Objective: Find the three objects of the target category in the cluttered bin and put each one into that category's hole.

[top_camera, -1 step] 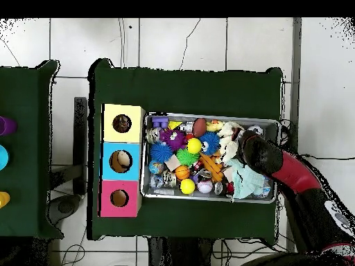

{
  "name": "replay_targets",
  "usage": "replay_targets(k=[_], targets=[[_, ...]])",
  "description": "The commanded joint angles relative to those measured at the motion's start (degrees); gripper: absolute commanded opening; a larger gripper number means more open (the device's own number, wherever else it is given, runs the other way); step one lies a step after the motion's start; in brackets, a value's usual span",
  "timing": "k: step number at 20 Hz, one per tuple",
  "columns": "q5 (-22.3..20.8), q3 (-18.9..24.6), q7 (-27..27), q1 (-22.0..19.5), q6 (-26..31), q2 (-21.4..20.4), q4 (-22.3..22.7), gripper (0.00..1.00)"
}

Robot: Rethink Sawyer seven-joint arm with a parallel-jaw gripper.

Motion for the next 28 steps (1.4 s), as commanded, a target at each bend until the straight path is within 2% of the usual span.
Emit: replay_targets(k=[1, 5, 6, 10, 18, 28], targets=[[-6.1, 6.8, 2.4, -2.9, -6.2, 7.1, 3.1, 1.00], [-7.6, 6.8, 4.2, -3.2, -9.0, 7.2, 4.0, 1.00], [-7.7, 6.8, 4.8, -3.2, -9.4, 7.2, 4.2, 0.00], [-8.3, 6.8, 5.8, -3.5, -11.0, 7.2, 5.1, 0.00], [-8.3, 6.3, 6.1, -3.4, -9.8, 6.2, 5.7, 0.00], [-5.3, -0.6, 8.8, 1.4, -4.7, -1.4, 10.4, 0.00]])
